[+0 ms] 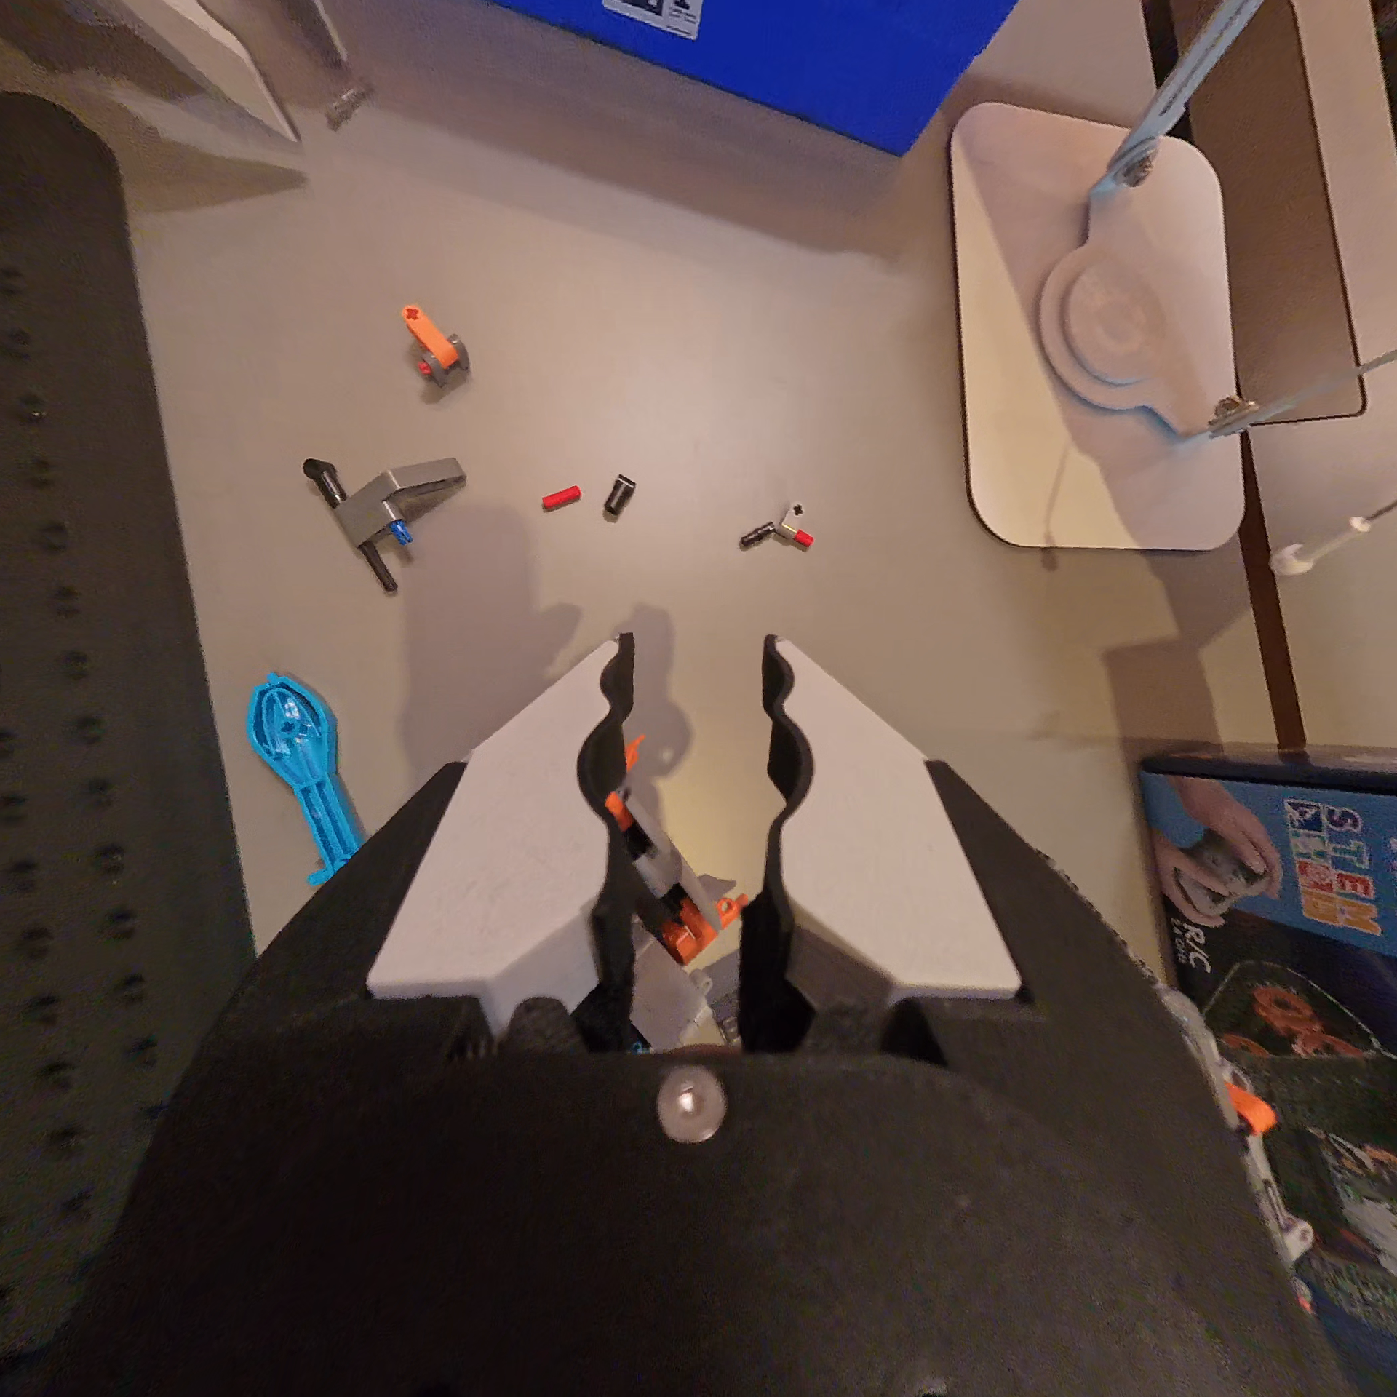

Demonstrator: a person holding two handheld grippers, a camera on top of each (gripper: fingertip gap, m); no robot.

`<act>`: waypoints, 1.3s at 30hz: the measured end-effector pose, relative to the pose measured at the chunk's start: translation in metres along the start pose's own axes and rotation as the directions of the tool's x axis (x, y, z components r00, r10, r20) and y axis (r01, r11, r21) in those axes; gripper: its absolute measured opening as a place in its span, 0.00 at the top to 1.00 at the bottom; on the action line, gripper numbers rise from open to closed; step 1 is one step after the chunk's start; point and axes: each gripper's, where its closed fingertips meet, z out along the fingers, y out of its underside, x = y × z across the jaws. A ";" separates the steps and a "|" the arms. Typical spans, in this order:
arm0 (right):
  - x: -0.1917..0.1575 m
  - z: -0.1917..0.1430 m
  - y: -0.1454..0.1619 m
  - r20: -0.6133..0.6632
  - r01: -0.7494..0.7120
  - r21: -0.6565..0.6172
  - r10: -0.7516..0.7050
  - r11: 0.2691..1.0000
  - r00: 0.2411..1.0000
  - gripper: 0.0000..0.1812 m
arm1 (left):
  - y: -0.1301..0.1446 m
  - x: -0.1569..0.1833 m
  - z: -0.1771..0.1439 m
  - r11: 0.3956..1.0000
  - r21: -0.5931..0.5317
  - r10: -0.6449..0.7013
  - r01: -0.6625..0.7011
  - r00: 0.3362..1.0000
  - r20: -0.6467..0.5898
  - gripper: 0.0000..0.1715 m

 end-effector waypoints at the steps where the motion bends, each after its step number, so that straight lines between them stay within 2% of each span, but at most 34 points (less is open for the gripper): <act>1: -0.003 0.001 -0.001 0.010 0.002 0.004 -0.002 1.000 1.000 0.82 | 0.000 0.002 0.004 1.000 -0.006 0.002 -0.002 1.000 -0.003 0.80; 4: -0.009 0.006 -0.004 0.033 0.015 0.010 -0.015 1.000 0.999 0.83 | -0.004 0.003 0.010 1.000 0.006 0.028 -0.028 0.999 0.020 0.85; 9: -0.026 0.017 -0.014 0.090 0.053 0.023 -0.055 0.998 0.994 0.84 | -0.009 0.015 0.016 0.994 0.027 0.102 -0.102 0.995 -0.011 0.98; 11: -0.035 0.023 -0.022 0.123 0.070 0.033 -0.073 0.997 0.990 0.85 | -0.008 0.021 0.016 0.989 0.036 0.145 -0.144 0.989 -0.032 0.98; 14: -0.049 0.033 -0.034 0.169 0.098 0.046 -0.104 0.994 0.980 0.85 | -0.003 0.024 0.011 0.985 0.040 0.170 -0.168 0.984 -0.055 0.88; 16: -0.061 0.041 -0.045 0.210 0.123 0.061 -0.134 0.990 0.968 0.85 | -0.001 0.022 0.009 0.984 0.043 0.174 -0.171 0.982 -0.073 0.87; 20: -0.083 0.059 -0.064 0.274 0.168 0.074 -0.182 0.983 0.944 0.85 | 0.000 0.025 0.009 0.977 0.049 0.213 -0.209 0.973 -0.092 0.98; 25: -0.098 0.077 -0.084 0.345 0.147 0.123 -0.181 0.981 0.921 0.87 | -0.003 0.027 0.009 0.961 0.078 0.269 -0.264 0.961 -0.061 0.99; 28: -0.104 0.083 -0.095 0.398 0.084 0.170 -0.146 0.982 0.906 0.88 | -0.020 0.036 0.000 0.940 0.191 0.298 -0.284 0.953 -0.050 0.99; 31: -0.111 0.084 -0.106 0.476 -0.011 0.221 -0.098 0.975 0.874 0.88 | -0.044 0.044 -0.014 0.879 0.320 0.365 -0.352 0.931 0.022 0.99; 34: -0.113 0.078 -0.119 0.576 -0.174 0.263 -0.010 0.949 0.817 0.88 | -0.063 0.057 -0.029 0.799 0.435 0.427 -0.415 0.901 0.076 0.99; 39: -0.116 0.077 -0.126 0.658 -0.310 0.265 0.064 0.913 0.750 0.89 | -0.074 0.064 -0.033 0.708 0.424 0.513 -0.565 0.824 0.242 0.99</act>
